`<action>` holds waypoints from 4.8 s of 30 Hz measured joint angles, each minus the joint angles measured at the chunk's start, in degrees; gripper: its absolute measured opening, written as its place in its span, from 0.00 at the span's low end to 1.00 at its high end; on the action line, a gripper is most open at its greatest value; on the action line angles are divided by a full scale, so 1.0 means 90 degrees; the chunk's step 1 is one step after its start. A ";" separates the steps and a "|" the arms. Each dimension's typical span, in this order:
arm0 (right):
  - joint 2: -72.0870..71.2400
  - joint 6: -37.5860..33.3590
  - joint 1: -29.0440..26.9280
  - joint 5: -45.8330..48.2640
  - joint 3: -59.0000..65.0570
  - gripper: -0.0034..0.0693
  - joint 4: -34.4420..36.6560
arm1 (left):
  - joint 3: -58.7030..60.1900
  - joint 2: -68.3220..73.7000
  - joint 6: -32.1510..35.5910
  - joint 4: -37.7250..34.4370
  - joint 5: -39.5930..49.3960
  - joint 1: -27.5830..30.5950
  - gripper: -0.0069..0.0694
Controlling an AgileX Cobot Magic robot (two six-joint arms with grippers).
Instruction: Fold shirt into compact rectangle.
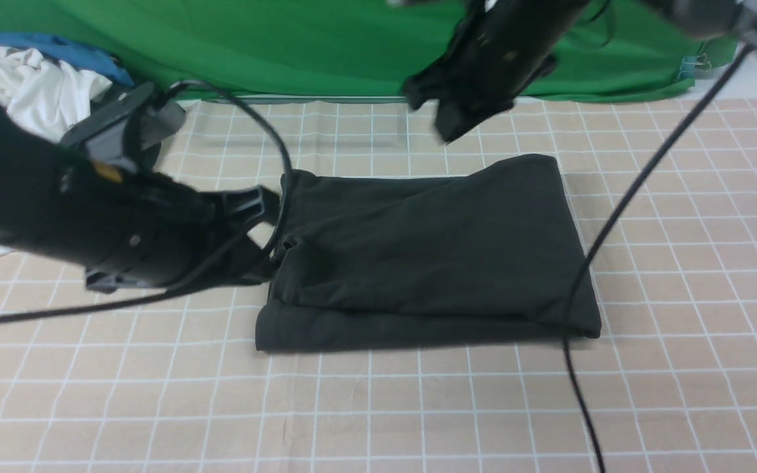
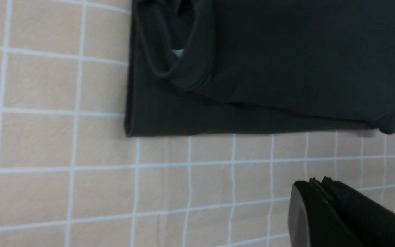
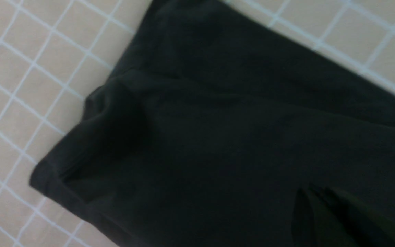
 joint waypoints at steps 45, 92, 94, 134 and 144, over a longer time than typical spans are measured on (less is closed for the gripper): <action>-1.0645 -0.1068 -0.1954 -0.6105 0.8674 0.10 -0.0080 | 0.0345 -0.3356 -0.1438 0.2043 -0.0449 0.0002 0.11; -1.2841 -0.0449 -0.1954 -0.8194 1.0830 0.38 -0.0060 | 0.5292 -0.7607 -0.0134 0.2112 -0.3140 0.0851 0.11; -1.2841 -0.0449 -0.1954 -0.8194 1.0830 0.38 -0.0060 | 0.5745 -0.8050 -0.0106 0.2112 -0.3256 0.1110 0.11; -1.2841 -0.0992 -0.2090 -0.7335 1.0844 0.39 -0.0066 | 0.6420 -0.8418 0.0029 0.2189 -0.3468 0.1832 0.11; -1.2927 -0.1673 -0.2771 -0.6236 1.2756 0.39 -0.0258 | 0.6420 -0.8418 0.0029 0.2189 -0.3468 0.1832 0.11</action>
